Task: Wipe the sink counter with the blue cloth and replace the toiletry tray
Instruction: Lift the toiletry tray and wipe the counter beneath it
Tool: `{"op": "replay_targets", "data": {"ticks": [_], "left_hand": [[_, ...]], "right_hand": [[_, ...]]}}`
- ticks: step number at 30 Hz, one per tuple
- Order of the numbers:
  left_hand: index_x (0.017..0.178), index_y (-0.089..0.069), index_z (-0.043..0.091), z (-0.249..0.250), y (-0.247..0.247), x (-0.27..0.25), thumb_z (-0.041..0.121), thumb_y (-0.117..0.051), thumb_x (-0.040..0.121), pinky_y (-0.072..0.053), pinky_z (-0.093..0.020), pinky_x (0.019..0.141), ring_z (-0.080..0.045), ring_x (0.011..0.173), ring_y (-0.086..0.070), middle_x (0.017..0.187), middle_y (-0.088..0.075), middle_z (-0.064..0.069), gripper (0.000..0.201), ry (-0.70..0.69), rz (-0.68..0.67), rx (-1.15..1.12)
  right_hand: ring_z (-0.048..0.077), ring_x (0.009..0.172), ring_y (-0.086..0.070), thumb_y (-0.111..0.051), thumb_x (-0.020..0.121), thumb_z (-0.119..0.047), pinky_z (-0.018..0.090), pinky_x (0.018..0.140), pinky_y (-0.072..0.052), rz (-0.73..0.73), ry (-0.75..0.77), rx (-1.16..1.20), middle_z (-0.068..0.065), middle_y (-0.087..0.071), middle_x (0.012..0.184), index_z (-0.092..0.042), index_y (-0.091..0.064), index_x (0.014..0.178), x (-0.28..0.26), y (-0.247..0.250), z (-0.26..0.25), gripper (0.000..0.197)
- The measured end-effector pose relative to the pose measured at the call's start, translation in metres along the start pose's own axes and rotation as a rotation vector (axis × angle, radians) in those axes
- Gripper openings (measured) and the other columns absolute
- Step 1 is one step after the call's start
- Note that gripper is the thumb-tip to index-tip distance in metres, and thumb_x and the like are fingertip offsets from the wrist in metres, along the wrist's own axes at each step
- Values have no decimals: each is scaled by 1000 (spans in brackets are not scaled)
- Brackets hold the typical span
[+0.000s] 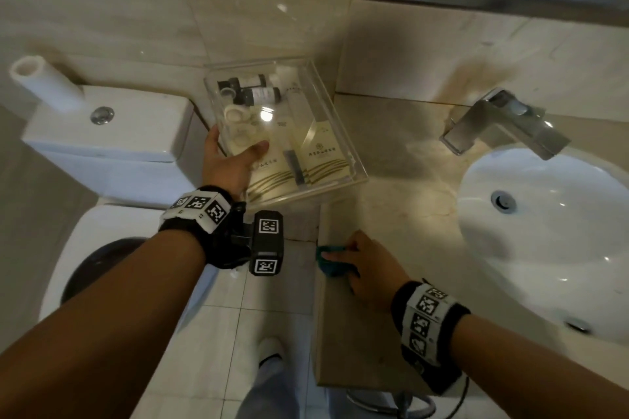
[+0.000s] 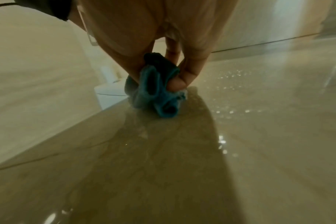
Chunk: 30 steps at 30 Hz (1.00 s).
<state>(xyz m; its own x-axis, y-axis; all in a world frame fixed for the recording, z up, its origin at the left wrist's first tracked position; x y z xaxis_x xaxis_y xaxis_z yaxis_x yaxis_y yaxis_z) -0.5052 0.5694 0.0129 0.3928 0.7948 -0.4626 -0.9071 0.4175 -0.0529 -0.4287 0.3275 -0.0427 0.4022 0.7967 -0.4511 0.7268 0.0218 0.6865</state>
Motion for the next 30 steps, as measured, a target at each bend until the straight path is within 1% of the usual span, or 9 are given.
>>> {"op": "replay_targets", "data": {"ticks": [5, 9, 12, 15, 19, 23, 26, 28, 30], "left_hand": [[143, -32, 29, -2, -12, -1, 9, -77, 75, -57, -44, 81, -22, 103, -64, 121, -61, -4, 84, -3, -11, -11], [144, -30, 33, -5, -22, -6, 9, -76, 76, -58, -40, 77, -19, 100, -64, 123, -59, -3, 85, 4, -31, -10], [143, -31, 33, -4, -28, -9, 9, -76, 76, -58, -33, 67, -16, 96, -65, 124, -59, -3, 85, -1, -32, -11], [145, -30, 32, -4, -35, -11, 9, -76, 76, -58, -37, 73, -18, 98, -64, 125, -58, -3, 86, 3, -33, -14], [145, -29, 31, -4, -39, -9, 8, -75, 77, -58, -34, 70, -16, 97, -65, 122, -60, -2, 86, 3, -24, -26], [145, -30, 33, -4, -36, -8, 9, -76, 76, -59, -34, 69, -16, 96, -66, 124, -60, -3, 87, 3, -18, -2], [143, -31, 35, -3, -32, -9, 9, -76, 76, -57, -41, 80, -20, 101, -65, 123, -61, -3, 85, 3, -10, 2], [143, -32, 35, -2, -31, -10, 8, -75, 76, -56, -46, 84, -22, 103, -65, 122, -62, -4, 84, 0, -15, -8], [142, -34, 32, -1, -29, -11, 6, -75, 77, -56, -46, 85, -23, 104, -65, 121, -63, -5, 81, -4, -17, -21]], "right_hand": [[35, 94, -52, -52, 84, -5, 25, 81, -35, 421, -239, -20, 19, -50, 107, -26, -60, 122, 8, 78, 89, 45], [43, 97, -53, -52, 87, -9, 36, 94, -42, 498, -462, -31, 23, -47, 116, -19, -56, 127, 3, 116, 135, 42], [39, 100, -52, -52, 86, -7, 33, 97, -39, 459, -293, -66, 19, -44, 116, -21, -56, 128, 9, 107, 96, 45], [29, 101, -50, -54, 85, -8, 23, 92, -34, 212, 32, -52, 12, -45, 115, -27, -56, 127, 11, 59, 41, 46], [28, 106, -48, -52, 88, -15, 29, 93, -39, 48, 244, -206, 9, -47, 121, -32, -55, 127, 11, 21, 19, 43], [35, 102, -51, -54, 82, -2, 27, 89, -38, 459, -167, -16, 12, -47, 108, -26, -59, 123, 20, 89, 97, 48], [43, 102, -49, -52, 84, -4, 37, 97, -40, 527, -501, -30, 17, -41, 116, -24, -50, 131, 4, 130, 155, 50], [45, 103, -48, -49, 88, -8, 42, 102, -40, 520, -565, -62, 19, -36, 122, -20, -46, 136, -2, 136, 161, 50], [44, 105, -48, -48, 89, -8, 39, 102, -39, 540, -471, -42, 20, -36, 125, -17, -45, 136, 3, 128, 137, 48]]}}
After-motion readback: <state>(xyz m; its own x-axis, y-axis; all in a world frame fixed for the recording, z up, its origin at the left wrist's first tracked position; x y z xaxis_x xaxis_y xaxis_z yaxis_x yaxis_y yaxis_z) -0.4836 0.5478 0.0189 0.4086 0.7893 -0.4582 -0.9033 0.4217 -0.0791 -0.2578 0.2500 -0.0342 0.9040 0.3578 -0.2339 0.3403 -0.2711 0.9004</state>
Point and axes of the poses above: each hand's wrist, its own x-axis towards the middle knuckle, its own y-axis out of the back of the hand, z = x × y, the point moved 6 cm from there along x, towards the middle knuckle
